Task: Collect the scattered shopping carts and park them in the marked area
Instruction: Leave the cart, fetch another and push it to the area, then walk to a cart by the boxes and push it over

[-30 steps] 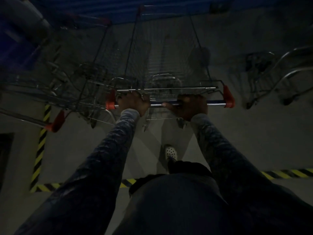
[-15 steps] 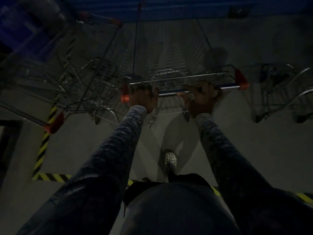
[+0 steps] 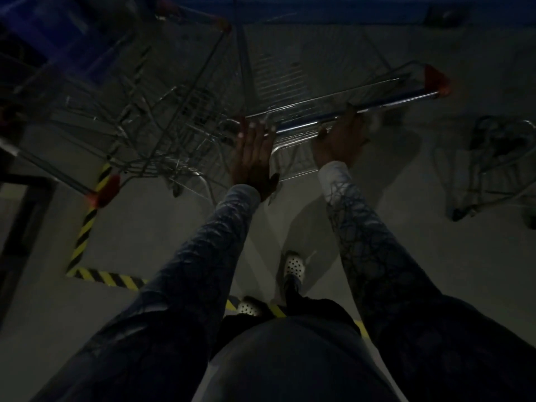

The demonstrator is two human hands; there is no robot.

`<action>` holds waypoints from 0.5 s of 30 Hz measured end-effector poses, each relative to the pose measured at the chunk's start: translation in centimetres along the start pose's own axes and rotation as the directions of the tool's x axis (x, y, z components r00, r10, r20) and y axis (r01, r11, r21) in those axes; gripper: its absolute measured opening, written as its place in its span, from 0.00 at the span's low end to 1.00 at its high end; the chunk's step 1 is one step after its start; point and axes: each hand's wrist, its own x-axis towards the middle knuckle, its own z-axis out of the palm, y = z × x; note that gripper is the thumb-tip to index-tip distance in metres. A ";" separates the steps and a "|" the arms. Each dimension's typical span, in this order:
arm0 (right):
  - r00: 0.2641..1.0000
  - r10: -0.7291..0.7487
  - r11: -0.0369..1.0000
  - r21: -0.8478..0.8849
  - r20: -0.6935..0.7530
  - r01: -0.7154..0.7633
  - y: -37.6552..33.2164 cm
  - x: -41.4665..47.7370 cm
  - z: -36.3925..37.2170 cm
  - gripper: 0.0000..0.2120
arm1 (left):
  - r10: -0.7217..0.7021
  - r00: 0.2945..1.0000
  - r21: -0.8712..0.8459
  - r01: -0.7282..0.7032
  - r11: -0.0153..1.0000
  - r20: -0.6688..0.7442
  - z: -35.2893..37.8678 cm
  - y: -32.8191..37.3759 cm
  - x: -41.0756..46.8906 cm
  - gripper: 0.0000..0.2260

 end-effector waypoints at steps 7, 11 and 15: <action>0.899 -0.435 0.846 0.324 -0.042 0.424 -3.8 -8.1 5.4 0.24 | -0.167 0.983 -0.048 0.171 0.984 0.081 2.5 -3.7 -9.7 0.46; 0.770 -0.623 0.767 0.300 0.137 0.567 -7.0 -14.8 8.3 0.24 | -0.468 0.875 -0.006 0.473 0.881 0.124 2.8 -7.6 -18.7 0.45; 0.579 -0.775 0.632 0.335 0.253 0.699 -10.2 -22.6 10.0 0.18 | -0.783 0.621 -0.032 0.784 0.620 0.039 1.1 -10.2 -29.0 0.43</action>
